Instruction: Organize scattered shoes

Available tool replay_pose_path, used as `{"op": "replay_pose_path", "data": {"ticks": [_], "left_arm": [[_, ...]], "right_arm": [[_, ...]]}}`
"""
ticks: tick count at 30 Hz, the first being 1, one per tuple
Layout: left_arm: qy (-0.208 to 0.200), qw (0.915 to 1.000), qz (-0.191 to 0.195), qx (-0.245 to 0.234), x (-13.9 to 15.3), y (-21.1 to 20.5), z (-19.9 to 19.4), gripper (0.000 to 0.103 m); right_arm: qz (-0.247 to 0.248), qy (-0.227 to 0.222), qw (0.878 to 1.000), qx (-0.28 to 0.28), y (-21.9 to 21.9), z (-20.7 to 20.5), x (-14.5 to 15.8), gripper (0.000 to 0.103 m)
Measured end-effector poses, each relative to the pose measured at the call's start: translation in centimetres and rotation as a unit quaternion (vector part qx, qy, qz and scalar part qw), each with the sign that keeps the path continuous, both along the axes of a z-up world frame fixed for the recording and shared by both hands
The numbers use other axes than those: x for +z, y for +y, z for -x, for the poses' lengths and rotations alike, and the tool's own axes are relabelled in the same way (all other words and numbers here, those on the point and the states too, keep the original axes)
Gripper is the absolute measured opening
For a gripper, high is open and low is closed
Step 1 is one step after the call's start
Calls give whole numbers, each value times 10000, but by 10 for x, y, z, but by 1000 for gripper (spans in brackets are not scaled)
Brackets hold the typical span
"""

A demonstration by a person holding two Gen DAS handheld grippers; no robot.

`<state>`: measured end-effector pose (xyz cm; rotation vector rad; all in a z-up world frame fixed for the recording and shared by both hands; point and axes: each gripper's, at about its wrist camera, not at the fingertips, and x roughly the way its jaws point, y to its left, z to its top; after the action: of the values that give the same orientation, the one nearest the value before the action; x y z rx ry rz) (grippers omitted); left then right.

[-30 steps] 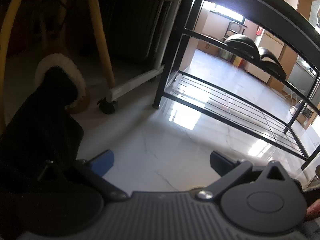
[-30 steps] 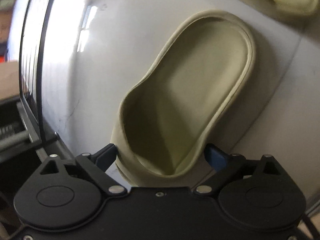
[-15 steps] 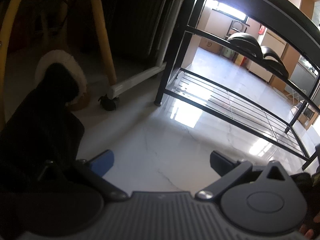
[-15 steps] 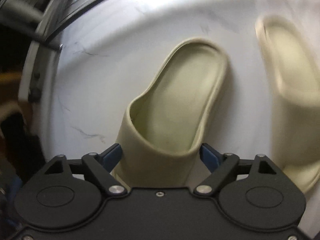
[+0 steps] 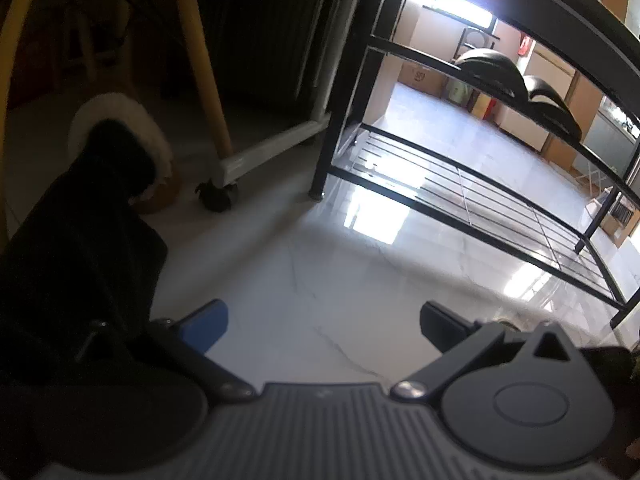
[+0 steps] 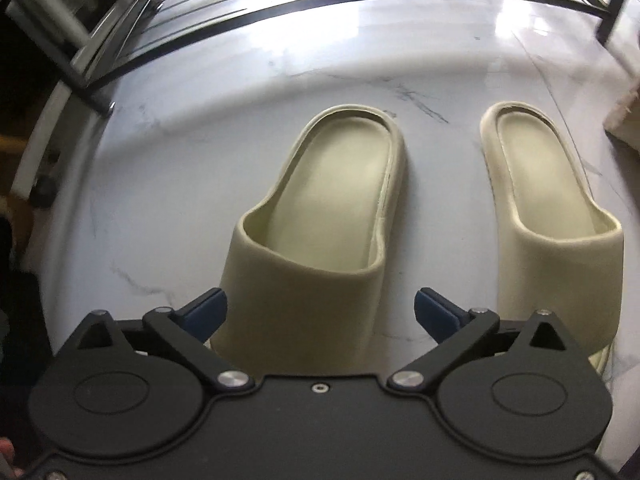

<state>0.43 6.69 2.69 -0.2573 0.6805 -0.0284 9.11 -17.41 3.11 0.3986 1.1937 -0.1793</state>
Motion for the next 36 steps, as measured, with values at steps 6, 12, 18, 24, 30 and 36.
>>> {"op": "replay_pose_path", "data": {"ticks": [6, 12, 18, 24, 30, 36], "left_arm": [[14, 10000, -27, -5, 0, -1, -1, 102], [9, 10000, -34, -18, 0, -1, -2, 102], [44, 10000, -3, 18, -1, 1, -3, 102], [76, 10000, -3, 40, -2, 0, -4, 102], [98, 9999, -60, 14, -2, -1, -4, 102], [106, 9999, -124, -2, -3, -3, -3, 102]], "right_arm": [[166, 267, 9977, -593, 24, -16, -23, 103], [492, 238, 9978, -371, 40, -19, -32, 103], [442, 70, 9979, 459, 31, -13, -33, 102], [529, 66, 9937, 989, 16, -7, -31, 102], [617, 50, 9925, 1057, -7, 6, -29, 102], [539, 127, 9930, 1038, -15, 13, -31, 102]]}}
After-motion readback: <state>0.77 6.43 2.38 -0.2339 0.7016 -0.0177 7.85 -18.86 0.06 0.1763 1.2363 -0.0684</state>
